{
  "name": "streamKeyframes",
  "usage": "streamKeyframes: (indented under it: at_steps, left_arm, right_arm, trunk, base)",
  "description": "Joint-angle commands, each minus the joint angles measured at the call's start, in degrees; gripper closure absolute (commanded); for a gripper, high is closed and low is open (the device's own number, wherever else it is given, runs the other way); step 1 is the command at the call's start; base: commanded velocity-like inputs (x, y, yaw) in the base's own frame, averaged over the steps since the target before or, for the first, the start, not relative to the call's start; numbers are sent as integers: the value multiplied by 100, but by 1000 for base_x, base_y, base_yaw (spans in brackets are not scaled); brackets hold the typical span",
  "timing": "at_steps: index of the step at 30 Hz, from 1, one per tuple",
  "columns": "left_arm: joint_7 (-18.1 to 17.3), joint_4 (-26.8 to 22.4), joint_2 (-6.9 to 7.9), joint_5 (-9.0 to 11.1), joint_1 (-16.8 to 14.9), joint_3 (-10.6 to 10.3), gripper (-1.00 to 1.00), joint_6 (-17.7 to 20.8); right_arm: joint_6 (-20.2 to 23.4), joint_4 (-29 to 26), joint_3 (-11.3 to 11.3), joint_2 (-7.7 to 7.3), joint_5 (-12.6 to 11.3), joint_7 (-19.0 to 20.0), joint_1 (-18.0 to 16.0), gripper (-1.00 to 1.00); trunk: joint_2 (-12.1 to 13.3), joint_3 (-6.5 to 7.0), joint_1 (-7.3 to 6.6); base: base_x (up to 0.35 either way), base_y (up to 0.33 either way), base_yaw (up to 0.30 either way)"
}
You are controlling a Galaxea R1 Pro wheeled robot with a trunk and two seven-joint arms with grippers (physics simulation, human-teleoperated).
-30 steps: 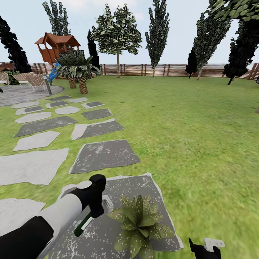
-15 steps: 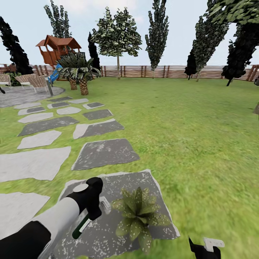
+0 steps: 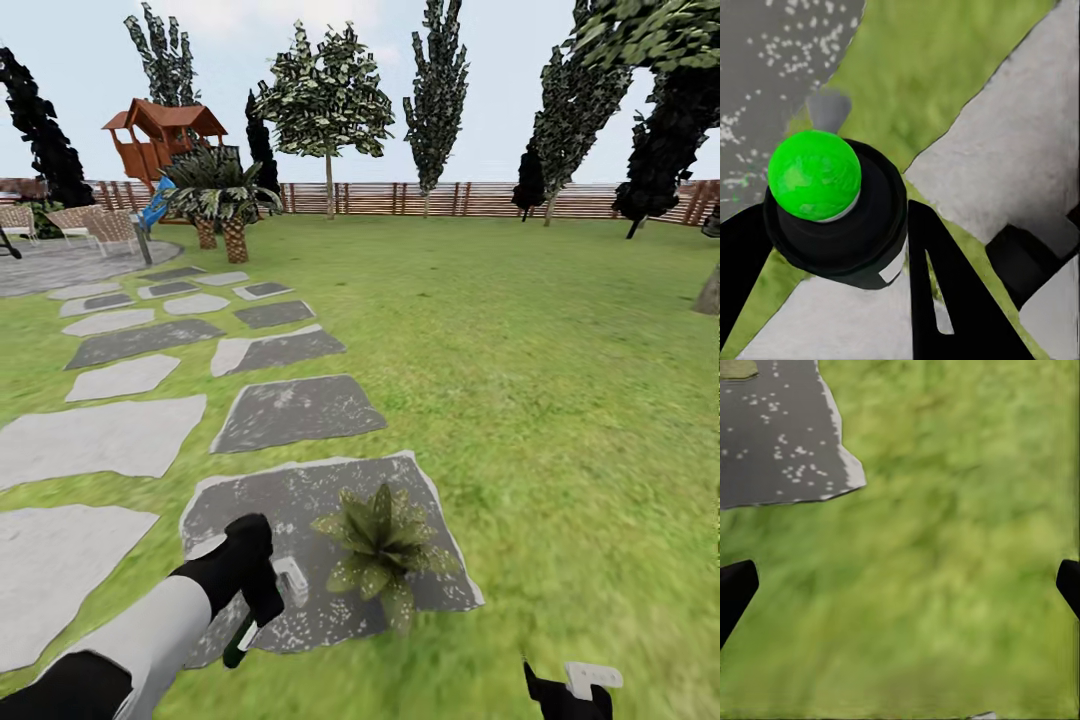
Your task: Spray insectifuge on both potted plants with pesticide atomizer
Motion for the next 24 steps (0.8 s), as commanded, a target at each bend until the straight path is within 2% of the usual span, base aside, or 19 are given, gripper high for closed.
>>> streamKeyframes:
  at_steps: [1, 4, 6, 7, 9, 11, 14, 20, 24]
  left_arm:
    - [47, 0, 2, -16, 67, 146, 100, -142]
    - [263, 45, 77, 31, 360, 748, 100, -1257]
    - [290, 53, 244, 42, 500, 1352, 100, -1812]
    - [291, 54, 292, 47, 537, 1585, 100, -1971]
    - [285, 60, 362, 51, 616, 2217, 100, -2562]
    - [286, 74, 373, 55, 652, 2493, 100, -2940]
    - [274, 93, 363, 57, 667, 2603, 100, -3122]
    - [284, 87, 245, 55, 667, 2634, 100, -3156]
    - [286, 87, 196, 55, 665, 2645, 100, -3147]
  right_arm:
    - [-20, 4, -50, 1, 27, 38, -4, -100]
    - [-20, 5, -49, 2, 27, 38, -4, -100]
    - [-20, 5, -47, 2, 30, 38, -4, -100]
    - [-20, 8, -47, 2, 32, 38, -4, -100]
    - [-20, 11, -47, 2, 35, 38, -4, -100]
    - [-20, 12, -51, 2, 31, 38, -4, -100]
    - [-20, 6, -45, 26, 37, 48, -4, -100]
    - [-11, -10, -42, 5, 42, 85, -4, -100]
    - [-12, -20, -35, -6, 44, 101, -4, -100]
  trunk:
    - [-3, -5, -5]
    - [-3, -5, -5]
    - [-3, -5, -5]
    - [-3, -5, -5]
    - [-3, -5, -5]
    - [-3, -5, -5]
    - [-3, -5, -5]
    - [-3, -5, -5]
    - [-3, -5, -5]
  base:
    - [-338, 0, 0]
    - [-338, 0, 0]
    - [-337, 0, 0]
    - [-337, 0, 0]
    - [-337, 0, 0]
    - [-338, 0, 0]
    - [-338, 0, 0]
    - [-307, 0, 0]
    - [-77, 0, 0]
